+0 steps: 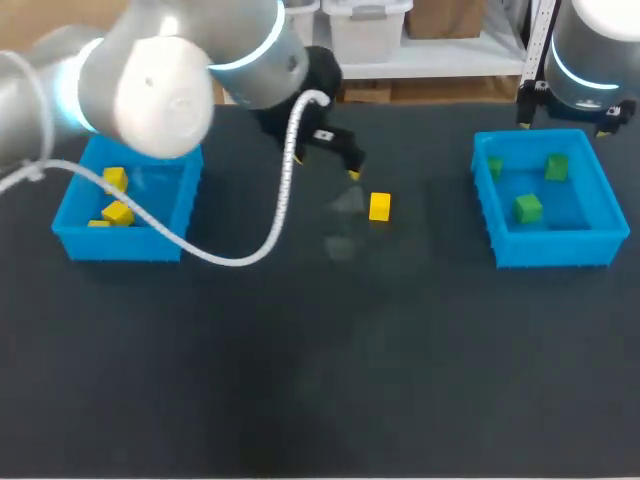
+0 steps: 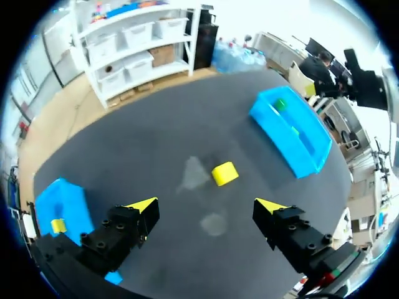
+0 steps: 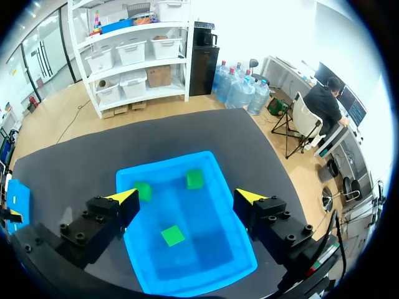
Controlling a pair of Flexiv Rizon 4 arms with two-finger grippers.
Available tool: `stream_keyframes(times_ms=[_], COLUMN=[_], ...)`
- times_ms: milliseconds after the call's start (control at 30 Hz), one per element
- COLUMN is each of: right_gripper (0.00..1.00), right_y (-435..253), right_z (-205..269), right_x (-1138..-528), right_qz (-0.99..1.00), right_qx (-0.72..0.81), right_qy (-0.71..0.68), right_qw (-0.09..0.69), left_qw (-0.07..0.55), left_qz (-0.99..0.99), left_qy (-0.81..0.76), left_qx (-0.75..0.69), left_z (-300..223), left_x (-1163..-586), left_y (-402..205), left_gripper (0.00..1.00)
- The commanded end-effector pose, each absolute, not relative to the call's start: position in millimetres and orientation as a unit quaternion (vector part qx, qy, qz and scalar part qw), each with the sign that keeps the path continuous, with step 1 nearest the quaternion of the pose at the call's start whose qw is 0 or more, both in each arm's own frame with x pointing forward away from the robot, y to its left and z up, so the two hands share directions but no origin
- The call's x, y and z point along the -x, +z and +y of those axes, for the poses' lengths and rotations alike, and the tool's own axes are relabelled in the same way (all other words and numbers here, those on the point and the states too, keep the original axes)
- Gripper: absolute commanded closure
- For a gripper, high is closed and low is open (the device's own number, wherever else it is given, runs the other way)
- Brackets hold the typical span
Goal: Put the green cubes in the right bin and the yellow cubes in the left bin.
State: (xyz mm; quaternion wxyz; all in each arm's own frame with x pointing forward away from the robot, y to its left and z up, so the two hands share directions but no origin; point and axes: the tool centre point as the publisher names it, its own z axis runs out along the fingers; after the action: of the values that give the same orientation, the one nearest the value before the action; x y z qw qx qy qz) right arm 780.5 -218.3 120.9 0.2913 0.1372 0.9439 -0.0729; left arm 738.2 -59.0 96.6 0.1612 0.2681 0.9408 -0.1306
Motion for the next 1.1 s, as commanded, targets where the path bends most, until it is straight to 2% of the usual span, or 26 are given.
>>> stream_keyframes(times_ms=[33,400,1100], right_gripper=[0.0,0.0,0.0], right_y=[120.4,120.4,120.4], right_z=[-219.0,-219.0,-219.0], right_x=[-778.4,-778.4,-778.4], right_qz=[0.943,0.943,0.943], right_qx=[-0.138,-0.138,-0.138], right_qy=[-0.072,-0.072,-0.072], right_qw=[0.295,0.295,0.295], left_qw=[0.08,0.01,0.0], left_qz=[0.95,0.956,0.963], left_qy=[-0.117,-0.093,-0.046], left_qx=[-0.277,-0.278,-0.265], left_z=[-104.0,-135.7,-130.2], left_x=[-767.1,-750.5,-753.0], left_y=[67.0,26.4,-0.8], left_gripper=[0.0,0.0,0.0])
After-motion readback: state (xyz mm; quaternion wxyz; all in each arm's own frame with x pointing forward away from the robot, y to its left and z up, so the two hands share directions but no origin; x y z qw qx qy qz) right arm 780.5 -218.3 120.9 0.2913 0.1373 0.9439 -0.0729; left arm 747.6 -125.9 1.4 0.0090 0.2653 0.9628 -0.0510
